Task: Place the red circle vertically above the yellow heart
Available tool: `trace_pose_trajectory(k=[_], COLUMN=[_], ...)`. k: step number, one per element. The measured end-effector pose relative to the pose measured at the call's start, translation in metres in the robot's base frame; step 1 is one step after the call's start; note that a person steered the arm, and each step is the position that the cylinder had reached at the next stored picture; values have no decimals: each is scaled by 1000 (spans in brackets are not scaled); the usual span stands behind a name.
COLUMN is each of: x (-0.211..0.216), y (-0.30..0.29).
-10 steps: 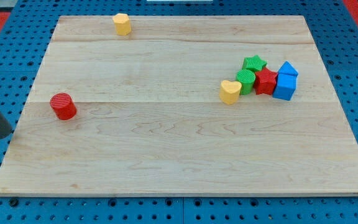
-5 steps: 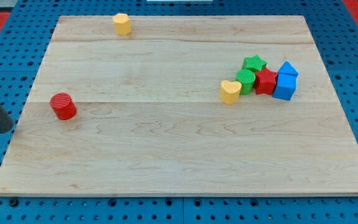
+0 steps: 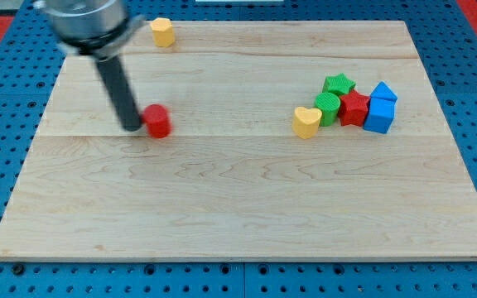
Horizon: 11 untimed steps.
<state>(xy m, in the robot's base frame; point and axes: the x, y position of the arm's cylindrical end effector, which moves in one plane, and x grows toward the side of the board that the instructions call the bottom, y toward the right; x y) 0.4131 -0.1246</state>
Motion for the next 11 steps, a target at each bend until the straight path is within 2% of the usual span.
trace_pose_trajectory(k=[2,4,6,7,8,10,11], x=[-39,-32,-20,4,7,7,7], y=[136,72,124,102,147,194,159])
